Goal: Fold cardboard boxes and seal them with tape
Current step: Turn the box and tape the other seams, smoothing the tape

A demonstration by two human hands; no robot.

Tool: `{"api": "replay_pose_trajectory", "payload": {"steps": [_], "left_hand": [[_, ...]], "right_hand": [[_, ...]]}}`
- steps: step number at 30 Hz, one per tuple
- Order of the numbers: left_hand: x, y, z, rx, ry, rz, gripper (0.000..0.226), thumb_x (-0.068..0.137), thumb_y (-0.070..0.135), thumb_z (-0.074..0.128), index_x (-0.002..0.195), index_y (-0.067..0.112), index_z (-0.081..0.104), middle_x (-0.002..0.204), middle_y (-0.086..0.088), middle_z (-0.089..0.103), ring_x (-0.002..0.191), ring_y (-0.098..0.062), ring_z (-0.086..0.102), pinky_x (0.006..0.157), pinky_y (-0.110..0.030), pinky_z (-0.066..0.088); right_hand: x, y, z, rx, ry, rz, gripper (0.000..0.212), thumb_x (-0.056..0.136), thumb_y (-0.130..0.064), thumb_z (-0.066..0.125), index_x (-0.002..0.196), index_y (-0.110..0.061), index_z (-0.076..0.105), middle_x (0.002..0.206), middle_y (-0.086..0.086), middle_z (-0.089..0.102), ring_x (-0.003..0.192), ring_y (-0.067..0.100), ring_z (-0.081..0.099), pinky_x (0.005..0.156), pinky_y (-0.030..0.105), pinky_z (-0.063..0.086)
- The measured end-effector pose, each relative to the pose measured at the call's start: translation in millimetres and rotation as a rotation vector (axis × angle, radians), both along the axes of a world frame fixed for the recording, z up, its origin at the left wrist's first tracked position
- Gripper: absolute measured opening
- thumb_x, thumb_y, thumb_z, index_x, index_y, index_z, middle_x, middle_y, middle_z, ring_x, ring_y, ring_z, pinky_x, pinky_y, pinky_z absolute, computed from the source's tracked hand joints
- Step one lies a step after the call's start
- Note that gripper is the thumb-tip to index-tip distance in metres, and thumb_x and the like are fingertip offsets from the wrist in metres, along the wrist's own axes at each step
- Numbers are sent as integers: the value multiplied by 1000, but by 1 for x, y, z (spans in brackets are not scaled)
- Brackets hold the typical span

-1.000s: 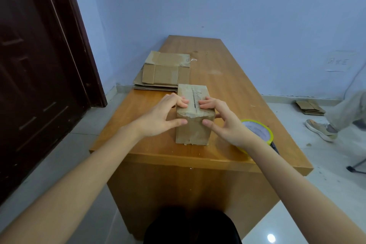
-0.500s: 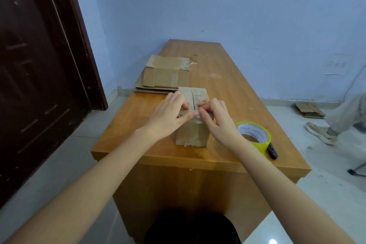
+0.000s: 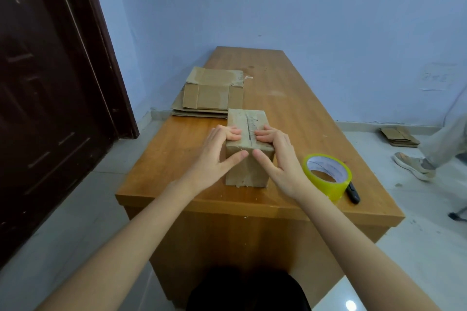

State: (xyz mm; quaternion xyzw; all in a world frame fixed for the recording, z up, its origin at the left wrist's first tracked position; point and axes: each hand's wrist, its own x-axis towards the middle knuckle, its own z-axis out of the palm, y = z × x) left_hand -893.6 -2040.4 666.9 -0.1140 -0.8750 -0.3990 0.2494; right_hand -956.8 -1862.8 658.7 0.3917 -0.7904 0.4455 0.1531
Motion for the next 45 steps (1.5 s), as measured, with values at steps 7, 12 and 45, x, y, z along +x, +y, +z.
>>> {"api": "replay_pose_trajectory", "payload": {"steps": [7, 12, 45], "left_hand": [[2, -12, 3, 125, -90, -143, 25, 91, 22, 53, 114, 14, 57, 125, 15, 48, 129, 3, 38, 110, -22, 34], [5, -18, 10, 169, -177, -212, 23, 97, 13, 47, 117, 19, 58, 130, 15, 49, 131, 6, 35, 109, -15, 29], [0, 2, 52, 285, -183, 129, 28, 93, 7, 54, 117, 16, 62, 127, 8, 53, 112, 3, 47, 82, 1, 33]], "right_hand": [[-12, 17, 6, 7, 4, 194, 28, 97, -29, 47, 119, -17, 58, 129, -16, 53, 137, 8, 34, 111, 24, 29], [-13, 27, 16, 46, -233, 322, 33, 99, -18, 40, 125, -14, 59, 138, -10, 52, 140, 1, 26, 113, 17, 23], [-19, 12, 86, 94, -430, 21, 29, 99, -27, 46, 123, -20, 61, 127, -3, 58, 119, 12, 52, 92, 30, 52]]}}
